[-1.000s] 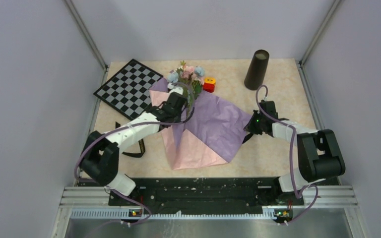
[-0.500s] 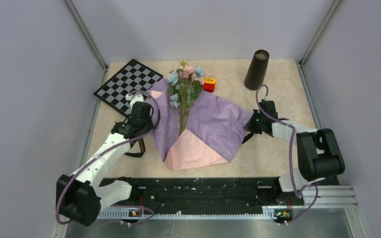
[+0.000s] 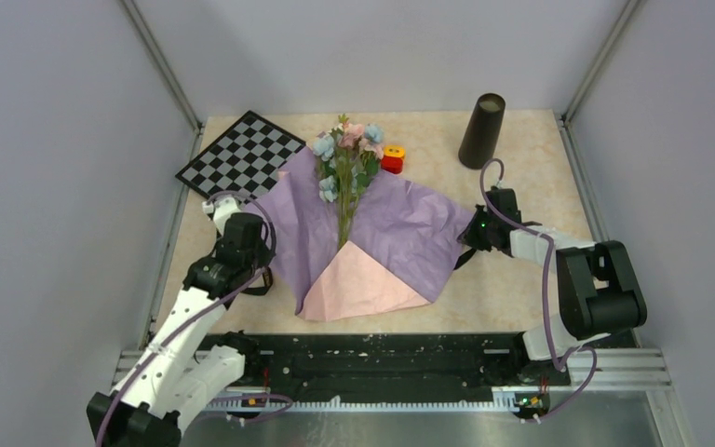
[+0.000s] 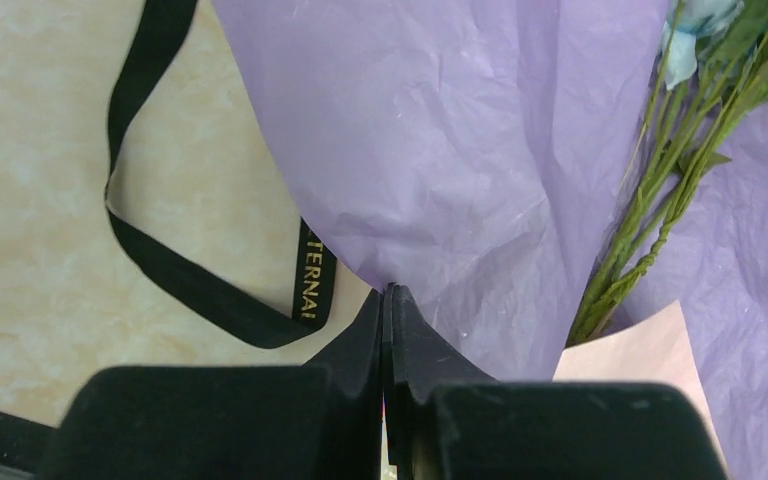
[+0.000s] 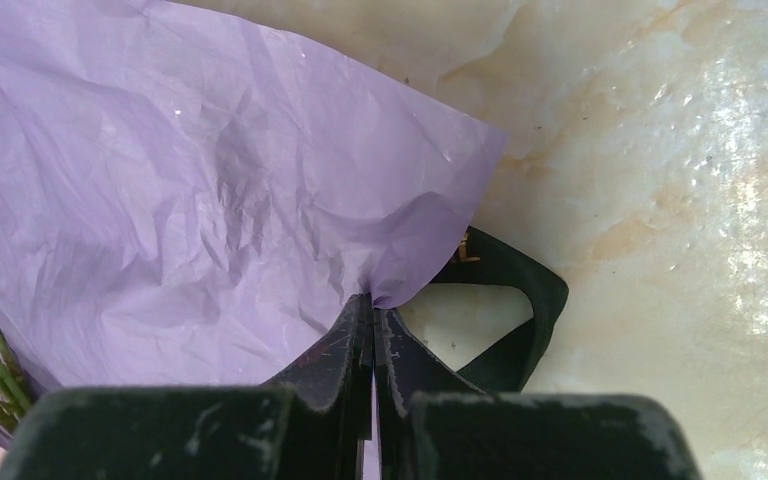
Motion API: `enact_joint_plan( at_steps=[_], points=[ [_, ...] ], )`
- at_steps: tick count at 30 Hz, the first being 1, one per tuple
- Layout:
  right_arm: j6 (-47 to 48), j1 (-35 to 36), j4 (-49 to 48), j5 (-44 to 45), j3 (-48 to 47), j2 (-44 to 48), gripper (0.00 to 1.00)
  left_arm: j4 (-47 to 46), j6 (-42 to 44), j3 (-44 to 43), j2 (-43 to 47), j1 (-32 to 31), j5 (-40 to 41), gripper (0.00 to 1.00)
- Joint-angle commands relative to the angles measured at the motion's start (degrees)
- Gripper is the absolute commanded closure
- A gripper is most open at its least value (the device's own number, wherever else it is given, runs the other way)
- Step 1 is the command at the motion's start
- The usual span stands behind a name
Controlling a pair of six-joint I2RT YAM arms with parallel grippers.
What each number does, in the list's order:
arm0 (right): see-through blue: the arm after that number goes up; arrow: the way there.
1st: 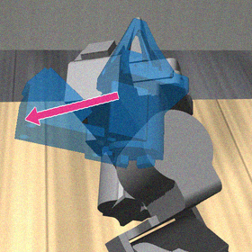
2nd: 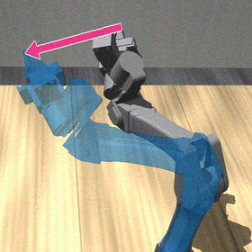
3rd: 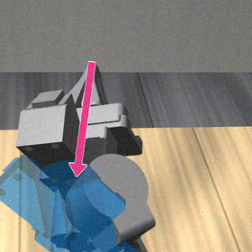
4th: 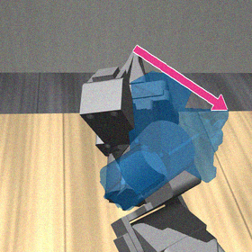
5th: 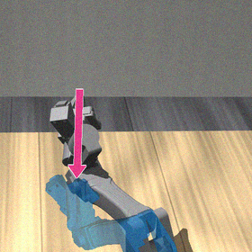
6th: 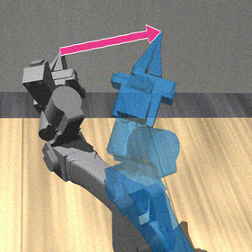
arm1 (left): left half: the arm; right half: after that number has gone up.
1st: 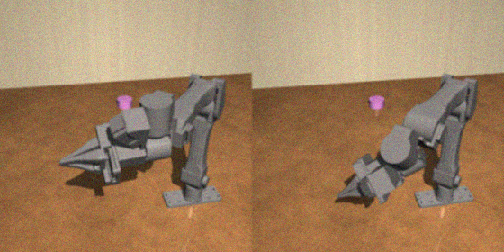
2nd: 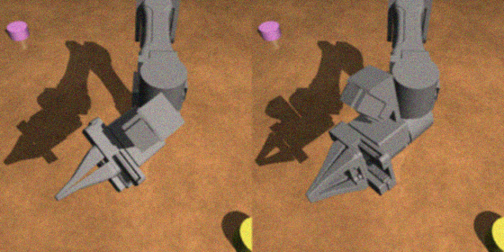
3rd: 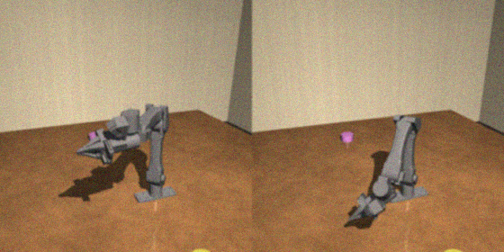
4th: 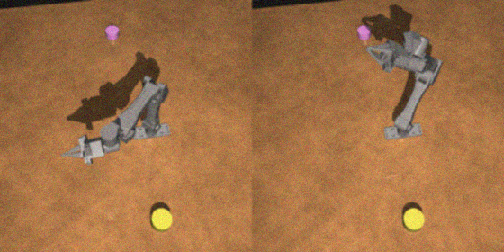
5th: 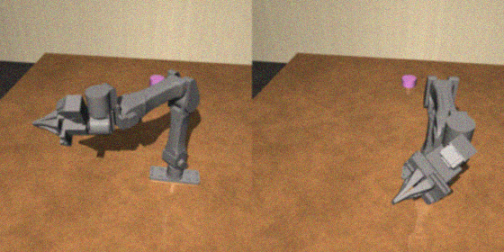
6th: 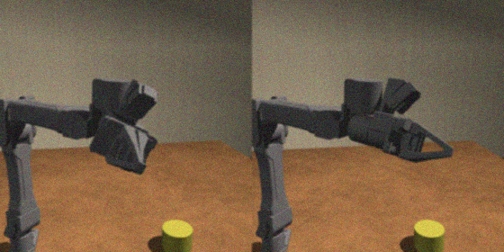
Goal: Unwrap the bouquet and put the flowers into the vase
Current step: Unfold the wrapping paper at the center of the board.
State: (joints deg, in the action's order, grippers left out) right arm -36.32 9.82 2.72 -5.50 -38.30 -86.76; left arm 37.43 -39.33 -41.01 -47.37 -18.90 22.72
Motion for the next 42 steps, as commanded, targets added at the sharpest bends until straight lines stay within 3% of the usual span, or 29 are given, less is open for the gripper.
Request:
enact_joint_plan(
  at_steps=[1,8,10,13,19,23,27,34,36,42],
  points=[
    [0.0,-0.5,0.6,3.2,0.0,-0.9,1.00,4.4,-4.4,0.3,4.3,1.3,3.8,1.00],
    [0.2,-0.7,0.7,3.7,0.0,-0.7,1.00,7.7,-6.4,-0.1,8.9,2.5,5.1,0.96],
    [0.4,-0.6,0.7,3.8,0.0,-0.6,1.00,8.6,-5.6,-0.4,9.6,2.5,5.4,0.84],
    [0.7,-0.6,0.9,3.8,0.0,-0.3,1.00,9.4,-4.1,-2.1,10.8,2.6,5.5,0.54],
    [0.7,-0.6,1.0,3.9,0.1,0.9,1.00,10.1,2.1,-11.4,10.0,2.5,4.3,0.27],
    [0.9,-0.6,1.1,4.1,0.1,1.3,1.00,8.0,6.7,-18.0,5.9,2.5,-1.1,0.11],
    [0.7,-0.6,0.7,3.9,0.3,1.5,1.00,0.7,8.9,-18.9,0.8,2.6,-12.7,0.04],
    [0.8,-0.6,0.5,4.1,0.6,2.1,1.00,-19.4,4.1,-11.8,-11.1,2.5,-34.1,0.03],
    [0.9,-0.6,0.5,4.4,0.8,2.3,1.00,-25.5,2.0,-9.7,-15.2,2.6,-37.2,0.03],
    [1.0,-0.6,-0.4,5.1,1.0,2.7,1.00,-31.4,2.4,-9.4,-28.4,2.5,-40.6,0.03]
  ],
)
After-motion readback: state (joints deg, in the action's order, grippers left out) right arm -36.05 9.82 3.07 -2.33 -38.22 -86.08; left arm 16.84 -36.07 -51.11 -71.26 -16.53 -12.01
